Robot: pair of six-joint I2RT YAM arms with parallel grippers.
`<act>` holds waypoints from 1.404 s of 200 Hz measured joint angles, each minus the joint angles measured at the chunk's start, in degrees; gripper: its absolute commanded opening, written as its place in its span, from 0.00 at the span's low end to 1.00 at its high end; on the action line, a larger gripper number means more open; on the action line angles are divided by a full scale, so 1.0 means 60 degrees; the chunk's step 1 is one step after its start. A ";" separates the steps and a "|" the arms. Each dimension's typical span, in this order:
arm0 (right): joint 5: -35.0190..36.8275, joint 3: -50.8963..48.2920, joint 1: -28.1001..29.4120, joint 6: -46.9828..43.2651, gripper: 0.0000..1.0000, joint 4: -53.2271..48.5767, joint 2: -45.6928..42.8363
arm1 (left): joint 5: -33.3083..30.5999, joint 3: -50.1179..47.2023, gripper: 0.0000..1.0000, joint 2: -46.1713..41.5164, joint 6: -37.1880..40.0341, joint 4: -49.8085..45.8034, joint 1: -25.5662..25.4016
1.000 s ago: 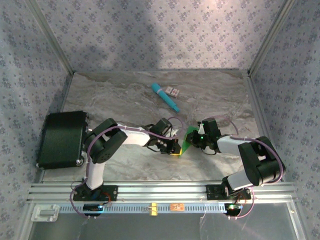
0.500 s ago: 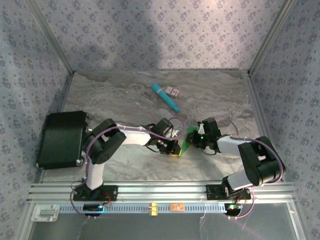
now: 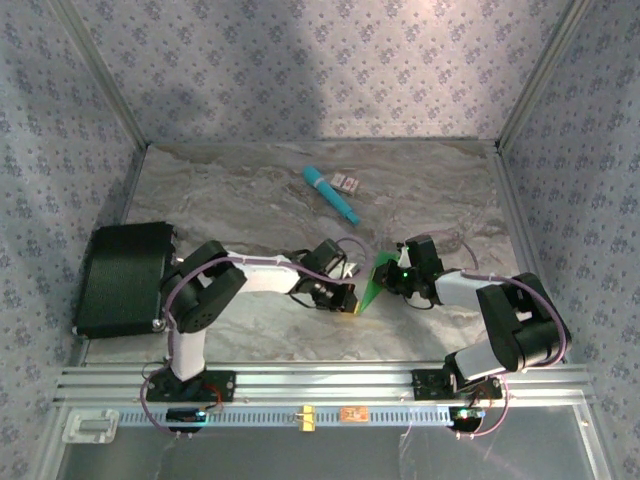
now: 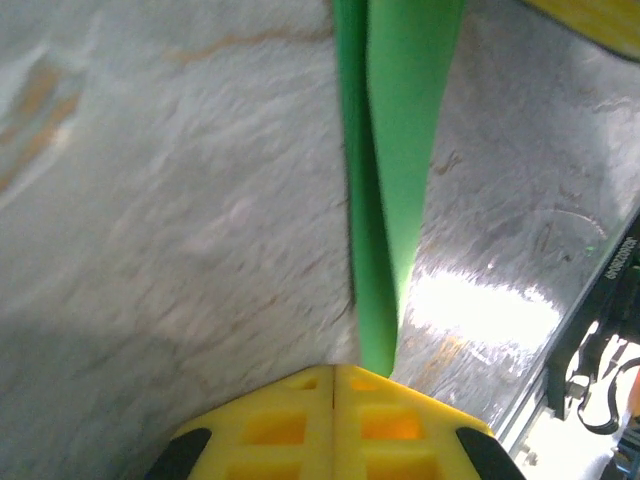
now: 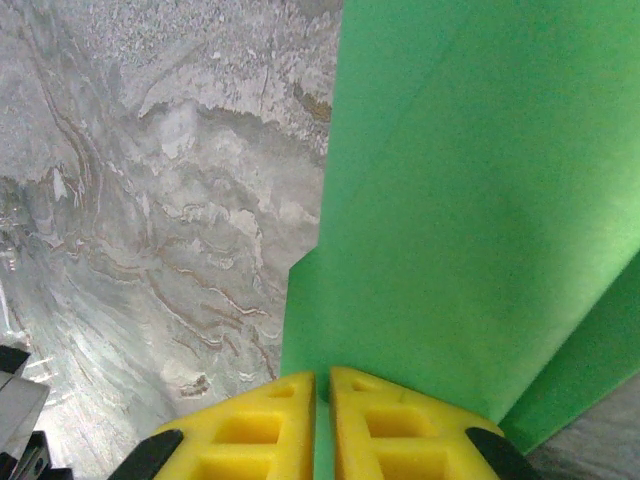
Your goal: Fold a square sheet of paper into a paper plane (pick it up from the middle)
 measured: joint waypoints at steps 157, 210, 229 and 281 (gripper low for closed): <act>-0.0073 -0.0015 -0.0117 0.0004 0.14 0.0011 -0.0007 | 0.0707 0.1293 0.07 0.0670 -0.1155 0.1246 0.0237; -0.0080 -0.0015 -0.0135 0.0004 0.15 0.0011 -0.0007 | 0.0761 0.1293 0.08 0.0736 -0.1151 0.1231 -0.0073; -0.0102 -0.0022 -0.0153 0.0004 0.15 0.0022 -0.0007 | 0.0747 0.1308 0.07 0.0761 -0.1144 0.1140 -0.0189; -0.0102 -0.0058 -0.0182 0.0004 0.15 0.0066 -0.0025 | 0.0430 0.1359 0.07 0.1118 -0.1042 0.0816 -0.0248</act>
